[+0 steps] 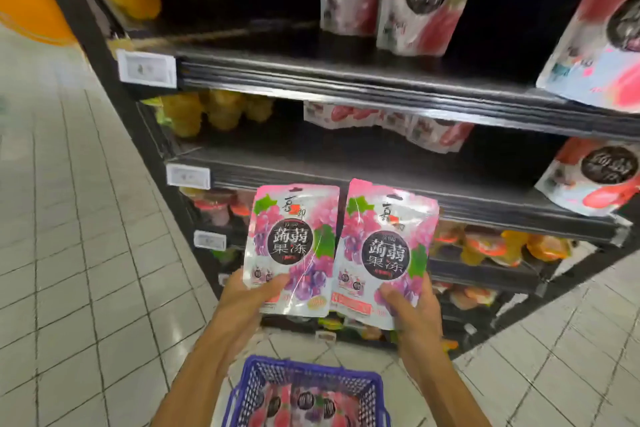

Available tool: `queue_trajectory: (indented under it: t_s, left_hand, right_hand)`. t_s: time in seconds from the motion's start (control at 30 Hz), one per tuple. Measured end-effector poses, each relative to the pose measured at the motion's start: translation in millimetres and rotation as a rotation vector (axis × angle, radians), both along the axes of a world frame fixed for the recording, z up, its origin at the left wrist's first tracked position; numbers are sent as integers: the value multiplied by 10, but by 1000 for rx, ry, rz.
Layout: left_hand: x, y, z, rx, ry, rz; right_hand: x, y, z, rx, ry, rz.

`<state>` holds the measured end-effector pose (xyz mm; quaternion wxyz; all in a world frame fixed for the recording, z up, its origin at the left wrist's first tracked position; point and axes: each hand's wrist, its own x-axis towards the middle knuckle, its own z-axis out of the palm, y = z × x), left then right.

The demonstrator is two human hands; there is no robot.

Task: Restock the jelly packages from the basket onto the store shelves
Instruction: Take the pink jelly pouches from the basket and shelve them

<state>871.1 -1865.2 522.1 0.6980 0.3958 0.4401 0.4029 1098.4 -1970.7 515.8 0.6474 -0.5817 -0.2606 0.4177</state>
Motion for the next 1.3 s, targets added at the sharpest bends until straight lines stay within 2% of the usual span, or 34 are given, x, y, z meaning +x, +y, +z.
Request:
queue_trajectory:
  t_s: [0.23,0.5,0.7,0.97,1.07,1.3]
  left_hand:
    - [-23,441,1312,242,-143,17]
    - [-261,1037,2331,506,-209,20]
    - [-577,1361,2771,646,-176,27]
    - [-616,1426,3190,827,-58,-7]
    - [-559,1431,3288,807,-67,-26]
    - [-450,1440,3465,780,-24,-92]
  right_hand:
    - [28,437,1358,278,-67,-22]
    - [-236,900,2334,489,-147,-101]
    - [-451,1102,2735,606,-163,-114]
    - [-421,1130,3402,650,-370,-222]
    - [-335,1231,3643,609,-463,-232]
    - [-239,1612,4089,563,-520,-245]
